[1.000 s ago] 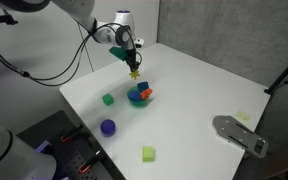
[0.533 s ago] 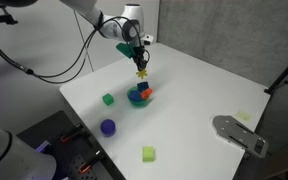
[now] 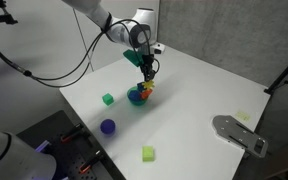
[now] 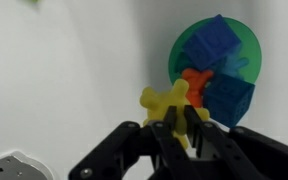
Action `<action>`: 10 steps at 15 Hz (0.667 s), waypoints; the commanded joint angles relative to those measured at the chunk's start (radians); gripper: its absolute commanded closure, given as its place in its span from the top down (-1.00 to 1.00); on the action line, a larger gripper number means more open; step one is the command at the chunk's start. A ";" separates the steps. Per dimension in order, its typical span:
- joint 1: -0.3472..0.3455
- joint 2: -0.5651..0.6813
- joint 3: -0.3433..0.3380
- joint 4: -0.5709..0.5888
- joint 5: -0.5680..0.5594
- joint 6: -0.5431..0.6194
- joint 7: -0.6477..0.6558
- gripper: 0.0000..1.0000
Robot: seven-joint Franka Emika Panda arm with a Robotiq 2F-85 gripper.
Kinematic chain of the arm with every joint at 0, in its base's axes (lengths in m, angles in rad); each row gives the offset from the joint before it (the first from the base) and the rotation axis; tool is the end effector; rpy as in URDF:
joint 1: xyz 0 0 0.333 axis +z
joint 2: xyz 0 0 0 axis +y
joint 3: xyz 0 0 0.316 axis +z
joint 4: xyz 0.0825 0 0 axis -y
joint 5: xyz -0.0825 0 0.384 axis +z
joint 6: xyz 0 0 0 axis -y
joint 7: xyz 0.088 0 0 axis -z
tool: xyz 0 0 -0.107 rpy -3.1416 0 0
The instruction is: Remove the yellow toy from the bowl and put it on the table.
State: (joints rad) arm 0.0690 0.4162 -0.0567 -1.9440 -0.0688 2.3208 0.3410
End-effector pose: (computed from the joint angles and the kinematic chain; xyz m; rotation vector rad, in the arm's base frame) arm 0.6160 0.0077 0.2642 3.0340 -0.4220 -0.0396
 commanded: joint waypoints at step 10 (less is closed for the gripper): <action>-0.117 0.003 -0.055 -0.211 0.030 0.221 -0.106 -0.88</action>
State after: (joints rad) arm -0.0270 0.4113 -0.1146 -2.1286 -0.0670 2.4913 0.2814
